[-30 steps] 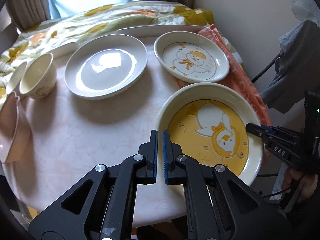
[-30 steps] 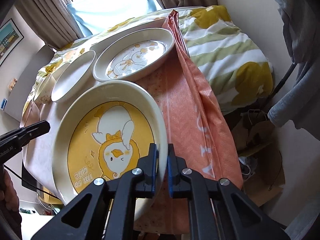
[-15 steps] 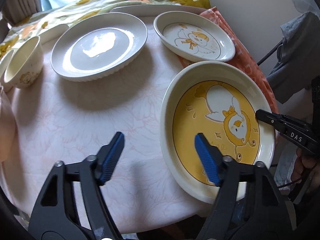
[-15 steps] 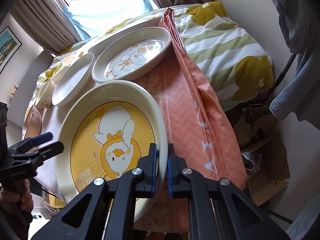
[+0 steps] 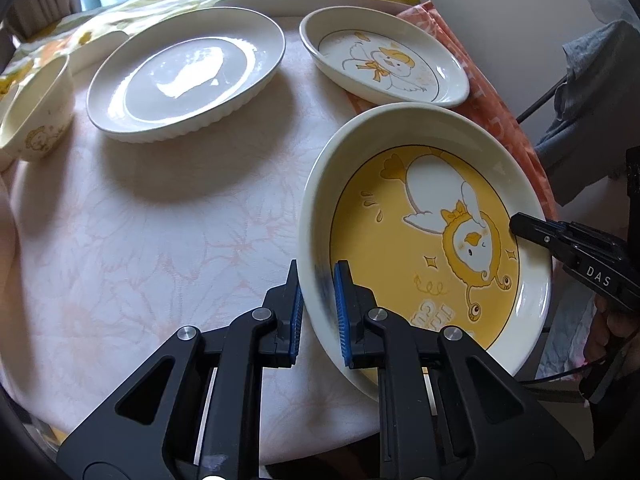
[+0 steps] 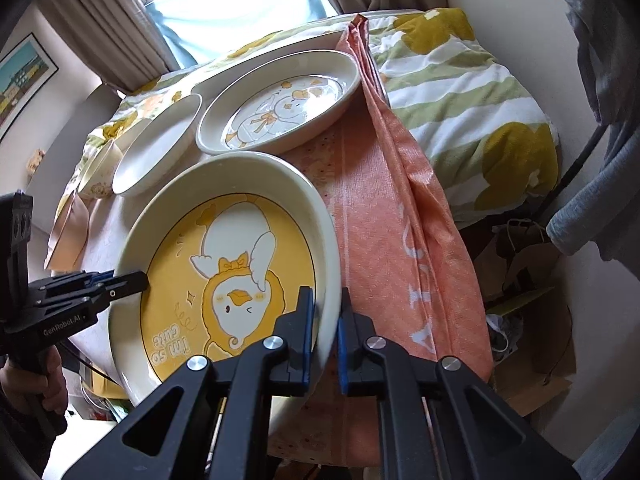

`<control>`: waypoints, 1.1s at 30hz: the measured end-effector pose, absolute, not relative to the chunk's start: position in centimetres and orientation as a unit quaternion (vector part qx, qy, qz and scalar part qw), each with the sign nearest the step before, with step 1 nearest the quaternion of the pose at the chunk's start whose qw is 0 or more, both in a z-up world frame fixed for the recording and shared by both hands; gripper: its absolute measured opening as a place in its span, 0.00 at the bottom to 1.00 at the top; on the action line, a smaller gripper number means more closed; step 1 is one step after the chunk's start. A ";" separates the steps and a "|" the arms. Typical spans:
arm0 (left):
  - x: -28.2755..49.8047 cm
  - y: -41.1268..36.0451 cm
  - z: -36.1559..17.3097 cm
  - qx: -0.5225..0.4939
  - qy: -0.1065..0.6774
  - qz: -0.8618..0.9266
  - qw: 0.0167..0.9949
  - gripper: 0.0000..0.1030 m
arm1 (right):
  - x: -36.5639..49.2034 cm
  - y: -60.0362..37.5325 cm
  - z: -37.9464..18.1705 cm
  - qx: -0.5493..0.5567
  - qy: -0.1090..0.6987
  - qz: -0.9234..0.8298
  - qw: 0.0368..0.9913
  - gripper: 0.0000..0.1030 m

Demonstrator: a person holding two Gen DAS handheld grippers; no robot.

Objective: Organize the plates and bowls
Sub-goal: 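Lift the yellow duck plate with both grippers toward the pink basin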

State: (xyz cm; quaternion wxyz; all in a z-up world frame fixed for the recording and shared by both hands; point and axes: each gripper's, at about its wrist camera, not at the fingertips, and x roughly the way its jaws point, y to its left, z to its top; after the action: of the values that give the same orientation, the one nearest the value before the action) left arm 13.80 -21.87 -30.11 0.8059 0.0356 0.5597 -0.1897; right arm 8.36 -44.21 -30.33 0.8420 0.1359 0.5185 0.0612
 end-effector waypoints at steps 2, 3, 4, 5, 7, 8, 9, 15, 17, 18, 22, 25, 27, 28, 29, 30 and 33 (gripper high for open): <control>13.8 -21.3 -29.8 0.025 0.555 -0.180 0.811 0.12 | 8.2 -43.9 -30.2 0.132 0.516 0.073 0.843 0.10; 13.8 -21.1 -29.5 0.021 0.553 -0.177 0.814 0.12 | 8.1 -43.7 -30.0 0.128 0.512 0.079 0.846 0.11; 13.8 -20.7 -29.1 0.019 0.550 -0.173 0.816 0.12 | 8.1 -43.4 -29.9 0.125 0.510 0.084 0.847 0.11; 13.7 -20.4 -28.7 0.019 0.546 -0.170 0.820 0.12 | 8.2 -43.1 -29.8 0.124 0.510 0.088 0.847 0.11; 13.5 -19.6 -27.9 0.024 0.539 -0.161 0.827 0.12 | 8.5 -42.4 -29.5 0.120 0.508 0.097 0.847 0.11; 13.4 -19.1 -27.5 0.023 0.536 -0.156 0.829 0.12 | 8.6 -42.1 -29.3 0.118 0.507 0.102 0.848 0.11; 13.3 -18.5 -27.1 0.020 0.534 -0.150 0.832 0.12 | 8.8 -41.8 -29.1 0.115 0.506 0.108 0.848 0.11; 12.4 -13.2 -24.7 -0.007 0.518 -0.093 0.850 0.12 | 10.9 -37.3 -26.5 0.084 0.492 0.162 0.851 0.11; 12.1 -10.8 -24.2 -0.017 0.517 -0.072 0.853 0.12 | 12.0 -35.2 -26.0 0.072 0.490 0.182 0.849 0.11; 12.0 -9.6 -24.1 -0.022 0.517 -0.062 0.854 0.12 | 12.5 -33.8 -25.8 0.065 0.490 0.193 0.847 0.11; 11.6 -4.8 -24.2 -0.036 0.520 -0.029 0.853 0.12 | 14.0 -29.0 -26.0 0.047 0.497 0.226 0.836 0.11; 11.5 -1.5 -25.0 -0.046 0.525 -0.014 0.850 0.12 | 14.6 -25.7 -26.6 0.040 0.503 0.239 0.829 0.11; 11.6 0.2 -25.8 -0.051 0.530 -0.008 0.847 0.12 | 15.2 -23.9 -27.2 0.036 0.509 0.246 0.824 0.11; 11.9 0.8 -26.1 -0.053 0.532 -0.006 0.845 0.12 | 15.4 -23.0 -27.6 0.032 0.512 0.248 0.822 0.11; 12.0 1.5 -26.6 -0.055 0.535 -0.006 0.843 0.12 | 15.6 -22.2 -28.1 0.029 0.516 0.248 0.819 0.11; 12.0 2.2 -27.0 -0.056 0.537 -0.006 0.842 0.12 | 15.5 -21.8 -28.3 0.029 0.518 0.248 0.818 0.11; 12.2 3.2 -28.1 -0.055 0.537 -0.009 0.842 0.12 | 15.9 -20.6 -29.5 0.030 0.526 0.243 0.815 0.11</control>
State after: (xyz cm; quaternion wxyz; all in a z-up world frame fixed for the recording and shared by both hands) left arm 12.24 3.18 -28.08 0.8420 -0.0552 0.5366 -0.0089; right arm 15.93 -20.59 -29.46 0.8146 0.0297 0.5259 0.2428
